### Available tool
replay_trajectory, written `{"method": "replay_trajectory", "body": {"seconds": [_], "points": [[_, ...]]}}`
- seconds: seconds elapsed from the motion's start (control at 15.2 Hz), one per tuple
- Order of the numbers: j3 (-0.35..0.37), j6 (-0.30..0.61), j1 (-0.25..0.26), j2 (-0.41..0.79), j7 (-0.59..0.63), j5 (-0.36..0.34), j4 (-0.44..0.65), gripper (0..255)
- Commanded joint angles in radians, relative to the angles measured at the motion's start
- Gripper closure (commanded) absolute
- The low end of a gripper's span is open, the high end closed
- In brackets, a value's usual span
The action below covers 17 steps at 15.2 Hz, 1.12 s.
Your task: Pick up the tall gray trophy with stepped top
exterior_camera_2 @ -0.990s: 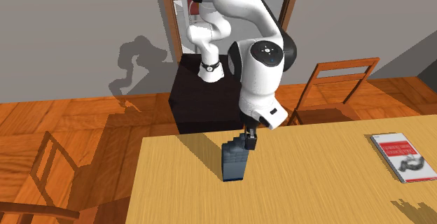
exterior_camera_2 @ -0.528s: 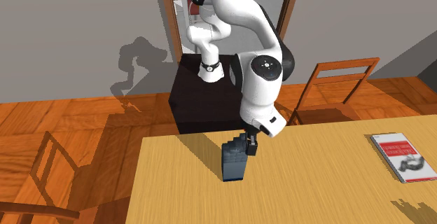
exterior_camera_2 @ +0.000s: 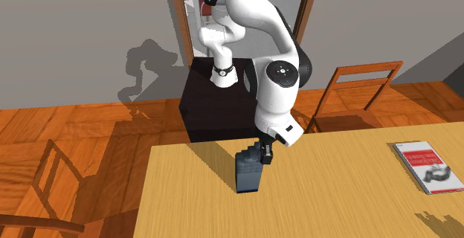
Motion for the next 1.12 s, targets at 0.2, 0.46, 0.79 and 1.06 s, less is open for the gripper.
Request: {"method": "replay_trajectory", "body": {"seconds": [0.2, 0.46, 0.79, 1.06], "points": [[0.0, 0.002, -0.001, -0.001, -0.001, 0.0, -0.004, 255], [-0.001, -0.047, 0.0, -0.015, -0.001, -0.001, 0.031, 255], [-0.001, -0.109, 0.0, -0.027, 0.0, -0.002, 0.081, 255], [-0.001, -0.16, -0.001, -0.034, 0.0, -0.002, 0.125, 255]]}}
